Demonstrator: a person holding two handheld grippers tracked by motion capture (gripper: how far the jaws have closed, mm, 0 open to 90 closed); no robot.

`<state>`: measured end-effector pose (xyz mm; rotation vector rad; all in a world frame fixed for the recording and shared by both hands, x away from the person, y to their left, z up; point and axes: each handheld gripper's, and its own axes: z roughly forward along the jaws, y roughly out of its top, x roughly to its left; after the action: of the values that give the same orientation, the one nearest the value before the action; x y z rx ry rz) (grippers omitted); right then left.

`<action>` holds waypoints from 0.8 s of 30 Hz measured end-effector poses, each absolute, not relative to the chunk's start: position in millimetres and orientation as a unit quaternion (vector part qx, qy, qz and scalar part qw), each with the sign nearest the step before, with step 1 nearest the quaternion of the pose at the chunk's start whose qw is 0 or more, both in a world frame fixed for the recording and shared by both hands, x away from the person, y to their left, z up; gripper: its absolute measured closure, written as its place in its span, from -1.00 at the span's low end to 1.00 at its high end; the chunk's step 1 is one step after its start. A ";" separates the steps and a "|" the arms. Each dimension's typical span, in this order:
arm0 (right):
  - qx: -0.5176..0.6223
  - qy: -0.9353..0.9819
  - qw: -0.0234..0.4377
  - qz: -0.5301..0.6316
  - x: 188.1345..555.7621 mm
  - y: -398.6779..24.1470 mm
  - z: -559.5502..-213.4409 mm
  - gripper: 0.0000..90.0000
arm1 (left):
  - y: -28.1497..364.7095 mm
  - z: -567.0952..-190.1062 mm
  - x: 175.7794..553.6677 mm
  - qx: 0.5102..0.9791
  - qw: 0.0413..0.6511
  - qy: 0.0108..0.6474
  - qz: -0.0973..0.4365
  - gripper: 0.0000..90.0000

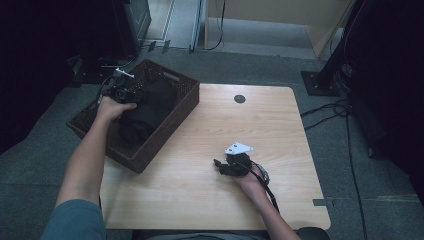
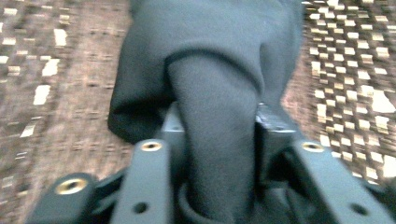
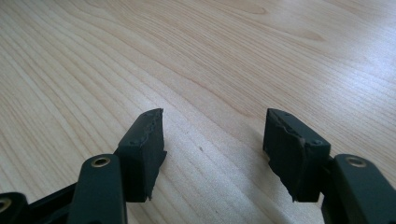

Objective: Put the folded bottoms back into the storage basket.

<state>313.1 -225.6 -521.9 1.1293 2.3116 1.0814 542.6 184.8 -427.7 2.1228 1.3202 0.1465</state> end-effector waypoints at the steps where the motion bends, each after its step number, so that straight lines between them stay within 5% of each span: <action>1: 0.399 0.816 0.174 0.381 313.1 -225.6 -521.9 -0.15 | 185.5 -426.8 542.7 0.803 0.314 0.503 0.063 0.21; 8: 0.400 0.816 0.172 0.381 313.2 -225.9 -521.9 -0.16 | 197.3 -402.4 538.2 0.793 0.315 0.507 0.119 0.09; 24: 0.401 0.815 0.171 0.381 313.6 -226.1 -522.0 -0.16 | 146.4 -389.2 536.8 0.817 0.315 0.470 0.111 0.39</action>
<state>313.6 -226.1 -522.0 1.1394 2.3149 1.0834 536.8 146.4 -389.2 2.1523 1.2395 0.2930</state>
